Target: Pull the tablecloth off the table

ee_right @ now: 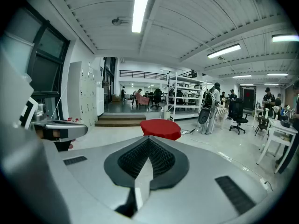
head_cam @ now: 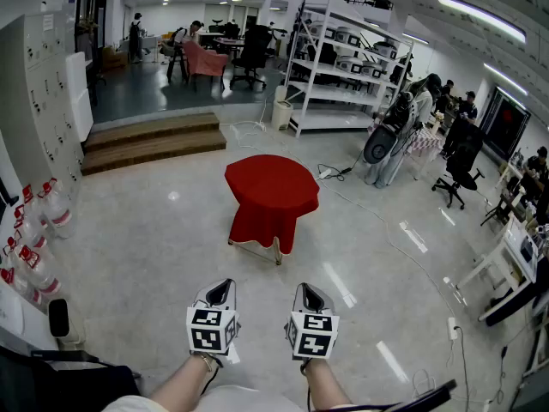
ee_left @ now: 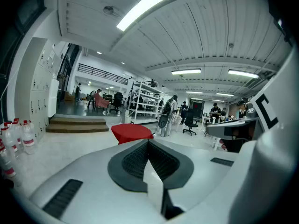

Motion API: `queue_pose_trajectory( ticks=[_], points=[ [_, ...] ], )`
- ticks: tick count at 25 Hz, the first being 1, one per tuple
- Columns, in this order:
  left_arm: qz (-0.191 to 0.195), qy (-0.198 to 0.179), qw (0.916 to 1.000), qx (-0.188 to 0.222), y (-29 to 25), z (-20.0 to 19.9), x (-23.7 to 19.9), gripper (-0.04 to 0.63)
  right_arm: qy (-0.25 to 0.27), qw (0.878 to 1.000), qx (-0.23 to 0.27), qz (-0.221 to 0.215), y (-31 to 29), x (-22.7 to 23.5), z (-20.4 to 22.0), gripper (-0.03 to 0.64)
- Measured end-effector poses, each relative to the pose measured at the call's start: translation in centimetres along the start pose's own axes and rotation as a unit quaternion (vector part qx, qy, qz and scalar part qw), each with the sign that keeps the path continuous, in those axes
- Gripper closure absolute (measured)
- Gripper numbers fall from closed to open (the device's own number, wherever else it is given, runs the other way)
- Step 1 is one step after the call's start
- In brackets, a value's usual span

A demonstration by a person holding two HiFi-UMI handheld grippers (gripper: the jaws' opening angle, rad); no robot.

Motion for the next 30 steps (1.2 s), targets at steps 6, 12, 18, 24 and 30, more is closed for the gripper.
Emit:
queue_pose_trajectory(
  ticks=[6,12,18,24,30],
  points=[
    [0.007,-0.001,0.9999,0.009,-0.2,-0.7,-0.6,0.578,-0.005,1.0,0.005,0.008,-0.3,-0.3,-0.6,0.592],
    [0.014,0.0,0.9999,0.005,-0.7,-0.7,-1.8,0.578,-0.014,1.0,-0.001,0.001,-0.9,-1.1,-0.6,0.592],
    [0.022,-0.003,0.9998,-0.004,-0.6,-0.3,-3.3,0.578,-0.038,0.999,-0.005,0.007,-1.4,-2.0,0.0,0.592],
    [0.021,0.01,0.9997,-0.011,-0.7,0.0,-4.5,0.578,-0.048,0.999,-0.016,0.018,-1.4,-2.2,0.8,0.592],
    [0.022,0.011,0.9996,-0.013,-1.1,0.1,-5.0,0.578,-0.058,0.998,-0.027,0.019,-2.2,-2.1,1.4,0.592]
  ],
)
Point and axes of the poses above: the fingertips, and each gripper's own axes: y backward along the fingers, x to its right, z out of its underside, the point moved 8 cm from there along y, backward along the fingers, and after that the axes turned 8 degrees about -x, right-handed, at the moved point
